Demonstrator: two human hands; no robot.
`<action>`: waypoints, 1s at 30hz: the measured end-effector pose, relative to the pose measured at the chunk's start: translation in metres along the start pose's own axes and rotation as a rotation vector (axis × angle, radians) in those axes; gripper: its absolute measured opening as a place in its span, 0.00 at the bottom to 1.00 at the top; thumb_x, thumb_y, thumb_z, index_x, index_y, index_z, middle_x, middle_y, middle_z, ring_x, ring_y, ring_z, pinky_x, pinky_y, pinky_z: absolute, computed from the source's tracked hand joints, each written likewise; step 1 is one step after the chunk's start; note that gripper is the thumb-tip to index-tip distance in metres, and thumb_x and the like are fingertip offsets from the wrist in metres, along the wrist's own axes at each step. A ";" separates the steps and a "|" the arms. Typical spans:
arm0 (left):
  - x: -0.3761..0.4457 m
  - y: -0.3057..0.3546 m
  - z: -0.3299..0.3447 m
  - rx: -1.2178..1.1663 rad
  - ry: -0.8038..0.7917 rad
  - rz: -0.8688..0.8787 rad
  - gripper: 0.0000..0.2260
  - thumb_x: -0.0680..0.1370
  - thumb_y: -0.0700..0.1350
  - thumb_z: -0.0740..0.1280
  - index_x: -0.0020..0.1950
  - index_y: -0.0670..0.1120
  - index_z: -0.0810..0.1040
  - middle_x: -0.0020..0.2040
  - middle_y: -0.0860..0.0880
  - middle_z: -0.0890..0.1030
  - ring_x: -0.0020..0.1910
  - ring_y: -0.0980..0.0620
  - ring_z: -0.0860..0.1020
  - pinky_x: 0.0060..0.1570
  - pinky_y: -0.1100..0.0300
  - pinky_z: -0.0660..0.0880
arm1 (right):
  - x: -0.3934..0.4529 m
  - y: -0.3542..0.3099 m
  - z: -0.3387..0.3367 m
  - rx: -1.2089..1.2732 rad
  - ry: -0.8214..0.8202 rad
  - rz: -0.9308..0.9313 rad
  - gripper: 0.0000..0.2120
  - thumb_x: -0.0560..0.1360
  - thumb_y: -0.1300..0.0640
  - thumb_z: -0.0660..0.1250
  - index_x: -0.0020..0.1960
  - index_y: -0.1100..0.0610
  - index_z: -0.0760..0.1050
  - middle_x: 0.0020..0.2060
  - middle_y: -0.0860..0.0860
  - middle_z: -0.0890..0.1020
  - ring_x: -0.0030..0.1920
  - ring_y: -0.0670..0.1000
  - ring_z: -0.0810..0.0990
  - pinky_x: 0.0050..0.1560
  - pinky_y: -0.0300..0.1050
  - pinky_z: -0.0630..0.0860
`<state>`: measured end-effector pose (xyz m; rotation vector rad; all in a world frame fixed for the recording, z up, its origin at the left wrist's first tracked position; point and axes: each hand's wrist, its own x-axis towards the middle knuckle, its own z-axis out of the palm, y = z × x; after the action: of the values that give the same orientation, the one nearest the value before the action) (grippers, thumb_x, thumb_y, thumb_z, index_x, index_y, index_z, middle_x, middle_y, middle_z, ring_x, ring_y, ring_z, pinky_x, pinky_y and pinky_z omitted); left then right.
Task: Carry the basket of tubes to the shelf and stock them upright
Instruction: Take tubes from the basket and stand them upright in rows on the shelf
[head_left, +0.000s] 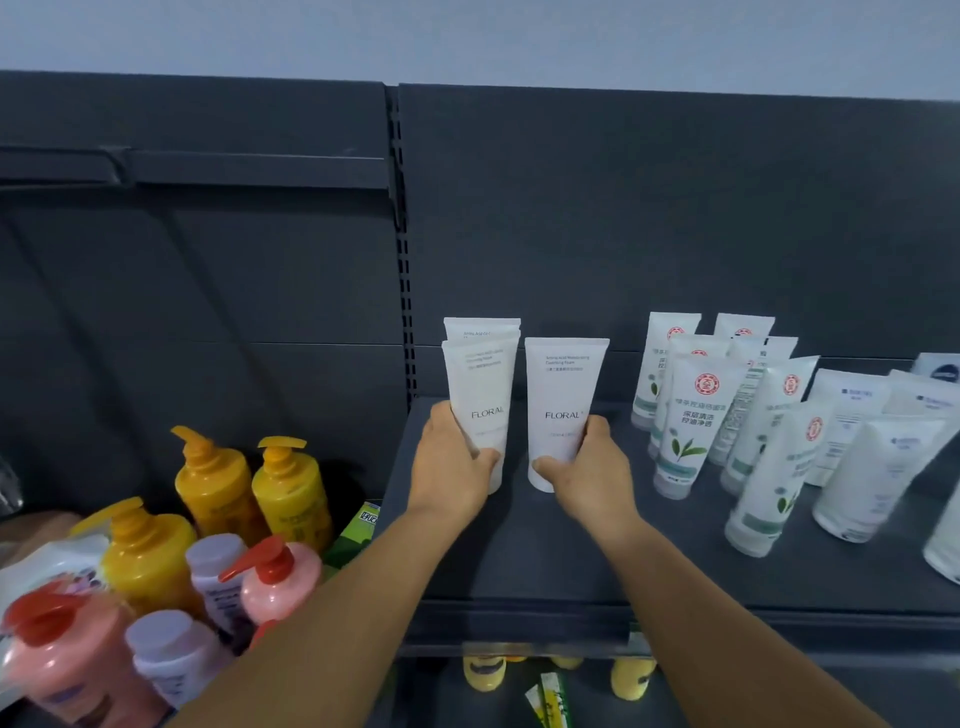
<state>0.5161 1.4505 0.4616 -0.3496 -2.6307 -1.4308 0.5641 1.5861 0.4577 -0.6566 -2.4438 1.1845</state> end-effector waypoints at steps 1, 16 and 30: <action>0.005 -0.002 -0.001 0.008 -0.008 -0.010 0.20 0.73 0.41 0.70 0.61 0.44 0.67 0.56 0.47 0.75 0.55 0.48 0.74 0.49 0.59 0.70 | 0.006 -0.001 0.002 0.001 0.003 0.008 0.22 0.71 0.59 0.72 0.60 0.58 0.66 0.56 0.53 0.78 0.54 0.55 0.78 0.50 0.50 0.76; 0.042 -0.005 -0.002 0.051 -0.138 -0.054 0.26 0.74 0.41 0.71 0.69 0.47 0.64 0.61 0.49 0.76 0.59 0.50 0.74 0.50 0.62 0.69 | 0.058 -0.008 0.020 0.001 0.029 0.129 0.25 0.73 0.57 0.71 0.64 0.61 0.62 0.60 0.58 0.75 0.57 0.60 0.76 0.45 0.48 0.70; -0.097 -0.011 -0.069 0.697 -0.308 0.298 0.26 0.79 0.51 0.63 0.74 0.44 0.61 0.74 0.47 0.64 0.74 0.49 0.61 0.72 0.54 0.60 | -0.106 0.003 0.000 -0.534 -0.109 -0.258 0.35 0.79 0.46 0.61 0.79 0.56 0.48 0.78 0.51 0.51 0.78 0.52 0.46 0.77 0.51 0.51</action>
<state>0.6068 1.3728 0.4689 -0.8661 -2.9255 -0.3470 0.6532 1.5304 0.4448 -0.3952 -2.8522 0.4782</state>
